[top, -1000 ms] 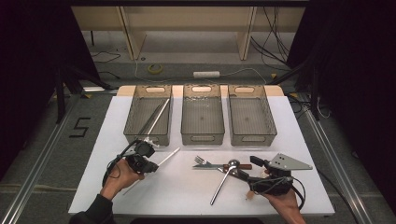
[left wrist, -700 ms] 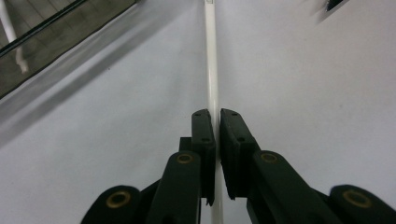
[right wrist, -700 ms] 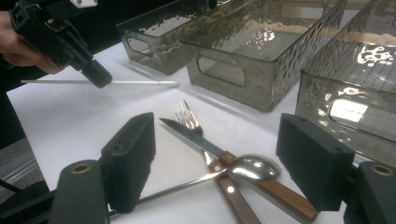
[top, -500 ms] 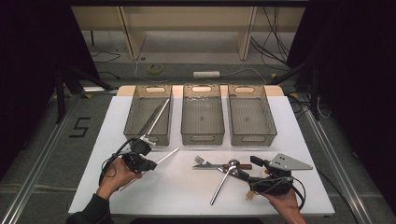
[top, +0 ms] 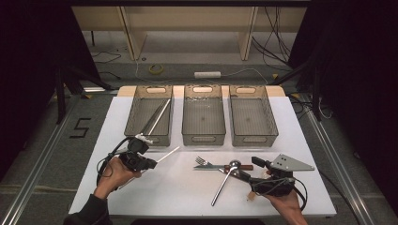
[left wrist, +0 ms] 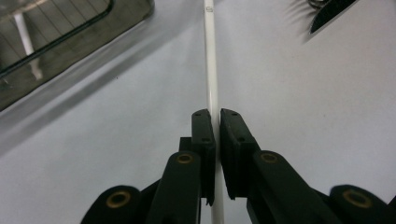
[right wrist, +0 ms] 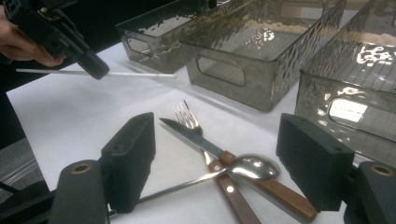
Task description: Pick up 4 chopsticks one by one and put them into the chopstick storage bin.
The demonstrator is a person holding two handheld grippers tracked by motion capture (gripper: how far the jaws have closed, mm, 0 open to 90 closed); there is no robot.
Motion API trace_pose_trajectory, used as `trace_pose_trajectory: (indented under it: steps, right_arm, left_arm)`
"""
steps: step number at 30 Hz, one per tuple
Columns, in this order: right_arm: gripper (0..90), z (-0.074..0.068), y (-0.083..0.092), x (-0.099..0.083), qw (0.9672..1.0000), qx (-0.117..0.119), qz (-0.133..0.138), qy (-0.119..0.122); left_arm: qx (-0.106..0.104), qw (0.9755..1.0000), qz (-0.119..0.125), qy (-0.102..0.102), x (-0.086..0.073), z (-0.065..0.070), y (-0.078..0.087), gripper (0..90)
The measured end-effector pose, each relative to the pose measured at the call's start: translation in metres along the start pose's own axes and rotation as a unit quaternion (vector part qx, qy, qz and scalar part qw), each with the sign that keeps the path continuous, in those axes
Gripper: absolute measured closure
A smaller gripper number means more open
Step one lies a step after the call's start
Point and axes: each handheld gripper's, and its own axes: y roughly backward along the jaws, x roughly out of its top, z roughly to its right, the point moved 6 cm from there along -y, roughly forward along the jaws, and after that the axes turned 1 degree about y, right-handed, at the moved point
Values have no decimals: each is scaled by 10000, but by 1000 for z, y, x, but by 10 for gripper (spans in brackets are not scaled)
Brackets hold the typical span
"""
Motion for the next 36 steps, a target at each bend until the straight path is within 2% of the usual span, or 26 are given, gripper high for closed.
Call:
trace_pose_trajectory:
  steps: [5,12,17,24,30,34,36]
  right_arm:
    - [294,0,0,0,10000,0,4,-4]
    - [294,0,0,0,10000,-5,0,-4]
    - [294,1,1,0,10000,-9,3,-18]
    - [294,1,1,-1,10000,-18,5,-14]
    - [294,2,2,-1,10000,-19,-6,-39]
    - [294,2,2,-1,10000,-28,11,-46]
    - [294,2,2,-1,10000,-23,12,-47]
  left_arm:
    - [5,9998,166,51,3,-2,8,845]
    - [-94,9994,325,-9,9,1,17,844]
    - [-69,9985,547,38,15,0,27,845]
    - [23,9972,741,-41,28,1,35,844]
    - [127,9951,979,51,42,-9,33,844]
    - [81,9936,1117,118,51,-16,34,844]
    - [154,9927,1184,147,55,-20,35,844]
